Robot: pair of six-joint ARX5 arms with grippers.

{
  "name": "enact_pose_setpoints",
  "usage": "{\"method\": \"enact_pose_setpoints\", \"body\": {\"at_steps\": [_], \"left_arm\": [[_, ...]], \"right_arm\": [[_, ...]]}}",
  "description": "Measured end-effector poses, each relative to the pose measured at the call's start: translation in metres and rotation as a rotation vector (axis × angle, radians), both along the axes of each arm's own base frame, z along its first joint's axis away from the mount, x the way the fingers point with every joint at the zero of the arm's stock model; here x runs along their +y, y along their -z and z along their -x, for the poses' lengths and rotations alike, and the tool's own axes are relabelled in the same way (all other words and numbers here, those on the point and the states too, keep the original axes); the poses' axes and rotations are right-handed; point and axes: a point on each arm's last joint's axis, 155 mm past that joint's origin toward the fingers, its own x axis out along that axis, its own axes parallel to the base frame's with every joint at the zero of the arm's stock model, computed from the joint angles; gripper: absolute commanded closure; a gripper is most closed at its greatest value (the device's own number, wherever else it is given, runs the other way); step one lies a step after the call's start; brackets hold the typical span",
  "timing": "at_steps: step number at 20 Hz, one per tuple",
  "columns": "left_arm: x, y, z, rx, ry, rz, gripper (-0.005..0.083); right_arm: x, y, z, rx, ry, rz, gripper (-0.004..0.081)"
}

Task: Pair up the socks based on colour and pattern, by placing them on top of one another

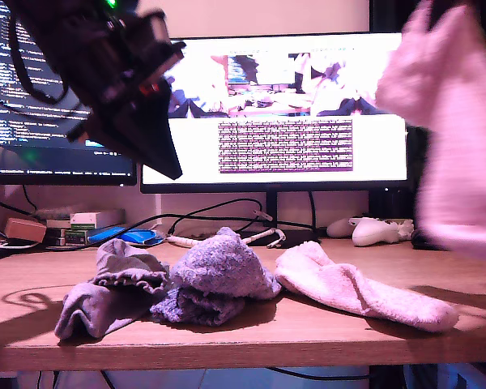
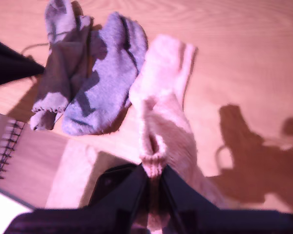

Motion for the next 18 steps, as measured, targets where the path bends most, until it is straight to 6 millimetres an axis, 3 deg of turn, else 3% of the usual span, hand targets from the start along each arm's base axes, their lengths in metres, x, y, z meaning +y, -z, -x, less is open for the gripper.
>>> {"method": "enact_pose_setpoints", "body": {"at_steps": [2,10,13,18], "left_arm": [[0.001,0.0,-0.001,-0.004,-0.001,0.001,0.0794],[0.002,0.0,-0.002,-0.002,-0.004,0.0,0.0794],[0.003,0.0,-0.002,-0.007,0.002,-0.003,0.0794],[0.004,0.0,-0.003,-0.006,-0.001,-0.004,0.0794]], "right_arm": [[0.009,0.015,-0.015,0.019,0.011,0.024,0.0783],[0.05,0.112,-0.097,0.073,0.022,0.117,0.0783],[0.066,0.126,-0.124,0.009,0.061,0.11,0.0783],[0.083,0.139,-0.128,-0.03,0.054,0.155,0.0782]]}}
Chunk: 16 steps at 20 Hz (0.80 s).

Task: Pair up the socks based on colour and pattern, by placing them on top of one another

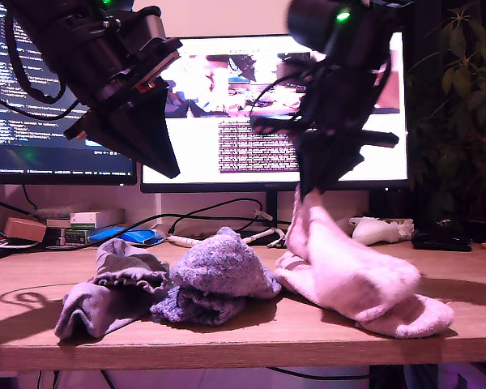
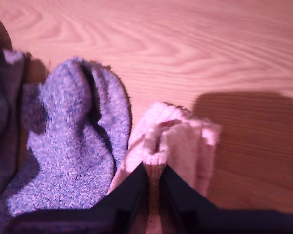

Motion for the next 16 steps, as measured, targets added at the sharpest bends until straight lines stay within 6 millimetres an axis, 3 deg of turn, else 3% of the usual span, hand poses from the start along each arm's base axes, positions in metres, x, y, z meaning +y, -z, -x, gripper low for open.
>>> {"method": "enact_pose_setpoints", "body": {"at_steps": [4,9,13,16], "left_arm": [[0.002,0.0,-0.001,-0.001,-0.005,0.0,0.0794],[0.0,-0.001,0.0,0.004,0.002,0.009,0.0794],[-0.003,-0.002,0.002,0.012,0.013,0.023,0.0794],[-0.004,-0.002,0.004,0.019,0.02,0.031,0.0794]], "right_arm": [[0.011,0.023,-0.003,0.017,-0.001,0.008,0.0782],[0.019,0.021,-0.007,-0.008,-0.002,-0.008,0.0779],[0.016,0.02,-0.011,-0.027,0.011,0.007,0.0712],[0.013,0.027,-0.018,-0.047,0.031,0.033,0.058]]}}
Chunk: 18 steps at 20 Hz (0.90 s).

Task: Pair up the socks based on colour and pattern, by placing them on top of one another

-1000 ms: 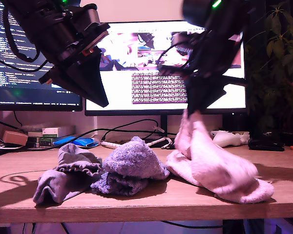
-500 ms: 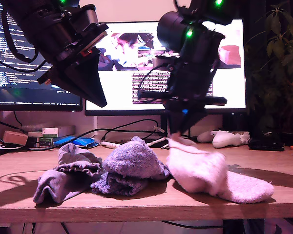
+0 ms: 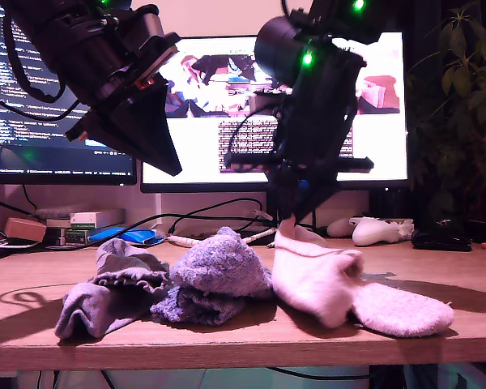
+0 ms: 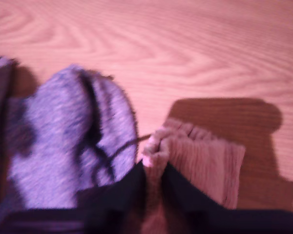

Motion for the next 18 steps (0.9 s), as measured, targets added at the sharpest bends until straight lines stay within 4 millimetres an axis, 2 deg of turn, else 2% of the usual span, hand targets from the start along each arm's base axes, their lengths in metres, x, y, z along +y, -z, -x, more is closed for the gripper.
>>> {"method": "enact_pose_setpoints", "body": {"at_steps": [2,4,5,7,10,12,14,16,18], "left_arm": [[0.001,0.001,0.001,0.005,0.0,-0.003,0.0794],[0.001,0.001,0.002,0.008,0.0,-0.004,0.0794],[0.0,0.001,0.003,0.013,0.004,0.0,0.0794],[0.0,0.002,0.006,0.027,0.01,0.003,0.0794],[-0.001,0.001,0.007,0.029,0.014,0.008,0.0794],[-0.001,0.001,0.006,0.028,0.014,0.009,0.0794],[-0.002,0.0,0.005,0.022,0.014,0.013,0.0794],[-0.003,-0.001,0.004,0.015,0.015,0.016,0.0794],[-0.003,-0.001,0.004,0.014,0.015,0.017,0.0794]], "right_arm": [[0.001,0.012,-0.003,0.007,-0.002,0.011,0.0537],[0.007,0.012,-0.01,-0.02,-0.016,-0.002,0.0518],[0.006,0.012,-0.009,-0.017,-0.016,0.001,0.0481],[0.0,0.017,0.0,0.029,-0.016,0.031,0.0438],[-0.006,0.02,0.009,0.067,-0.017,0.057,0.0433],[-0.008,0.009,0.013,0.061,-0.017,0.053,0.0433],[-0.009,-0.014,0.015,0.03,-0.019,0.028,0.0433],[-0.01,-0.037,0.022,0.017,-0.028,0.002,0.0433],[-0.017,-0.048,0.034,0.036,-0.03,0.009,0.0437]]}}
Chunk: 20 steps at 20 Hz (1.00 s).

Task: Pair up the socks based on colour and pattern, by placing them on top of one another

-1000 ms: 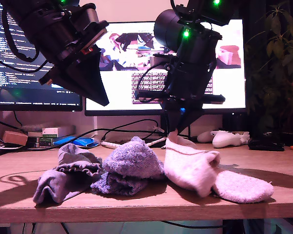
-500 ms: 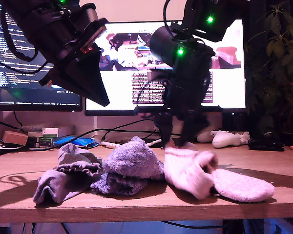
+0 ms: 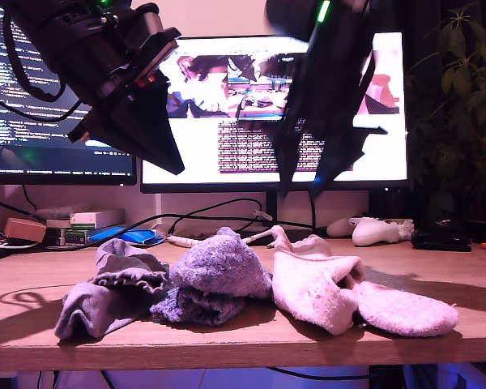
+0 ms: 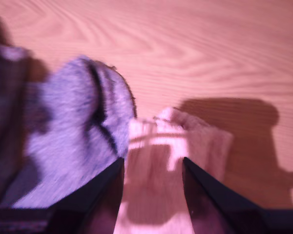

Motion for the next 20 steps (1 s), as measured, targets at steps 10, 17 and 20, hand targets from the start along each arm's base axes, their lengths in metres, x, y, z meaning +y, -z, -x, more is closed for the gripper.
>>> {"method": "enact_pose_setpoints", "body": {"at_steps": [10,17,20], "left_arm": [[-0.001,-0.001,-0.001,-0.006,0.0,0.003,0.0794],[-0.001,-0.001,-0.001,-0.006,0.003,0.004,0.0794],[-0.003,-0.005,-0.005,-0.055,0.036,0.005,0.0794]], "right_arm": [[-0.055,0.022,0.033,0.102,0.177,0.183,0.0784],[-0.046,-0.018,0.084,-0.06,0.056,-0.056,0.0783],[-0.052,-0.037,0.084,-0.192,0.004,-0.133,0.0783]]}}
